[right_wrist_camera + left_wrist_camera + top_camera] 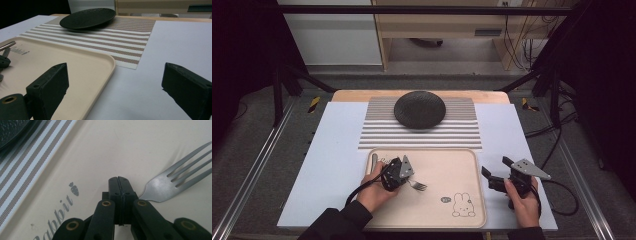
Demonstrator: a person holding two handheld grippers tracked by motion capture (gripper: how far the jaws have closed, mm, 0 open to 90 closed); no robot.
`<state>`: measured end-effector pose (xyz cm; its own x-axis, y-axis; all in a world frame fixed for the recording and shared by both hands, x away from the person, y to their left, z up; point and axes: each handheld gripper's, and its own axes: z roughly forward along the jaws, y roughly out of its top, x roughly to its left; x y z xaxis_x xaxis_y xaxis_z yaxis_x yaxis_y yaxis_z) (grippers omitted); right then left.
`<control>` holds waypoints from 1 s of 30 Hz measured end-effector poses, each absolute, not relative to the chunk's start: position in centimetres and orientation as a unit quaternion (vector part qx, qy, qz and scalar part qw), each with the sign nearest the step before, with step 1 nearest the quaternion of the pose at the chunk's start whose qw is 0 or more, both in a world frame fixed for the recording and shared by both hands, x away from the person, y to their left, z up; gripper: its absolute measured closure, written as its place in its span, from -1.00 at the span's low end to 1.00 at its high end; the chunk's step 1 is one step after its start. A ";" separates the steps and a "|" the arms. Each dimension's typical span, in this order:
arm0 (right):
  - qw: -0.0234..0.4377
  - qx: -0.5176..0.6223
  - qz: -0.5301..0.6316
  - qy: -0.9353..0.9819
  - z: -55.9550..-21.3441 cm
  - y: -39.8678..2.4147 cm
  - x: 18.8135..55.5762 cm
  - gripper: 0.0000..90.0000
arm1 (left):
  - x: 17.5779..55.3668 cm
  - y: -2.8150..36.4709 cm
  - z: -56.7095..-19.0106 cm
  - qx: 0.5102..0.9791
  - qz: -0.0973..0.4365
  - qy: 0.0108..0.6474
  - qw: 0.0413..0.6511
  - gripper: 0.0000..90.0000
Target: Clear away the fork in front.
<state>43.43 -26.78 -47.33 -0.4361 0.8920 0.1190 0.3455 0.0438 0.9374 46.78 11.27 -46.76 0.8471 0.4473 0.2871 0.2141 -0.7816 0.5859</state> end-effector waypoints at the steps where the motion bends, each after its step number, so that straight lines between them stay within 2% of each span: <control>1: 0.264 0.460 0.516 0.672 -47.3 -26.8 43.4 -0.84 | 46.7 11.3 -46.8 0.920 0.210 0.180 0.277 1.00; 30: 0.261 0.458 0.517 0.674 -47.4 -26.7 43.4 -0.84 | 44.7 13.7 -46.6 0.924 0.194 0.180 0.277 1.00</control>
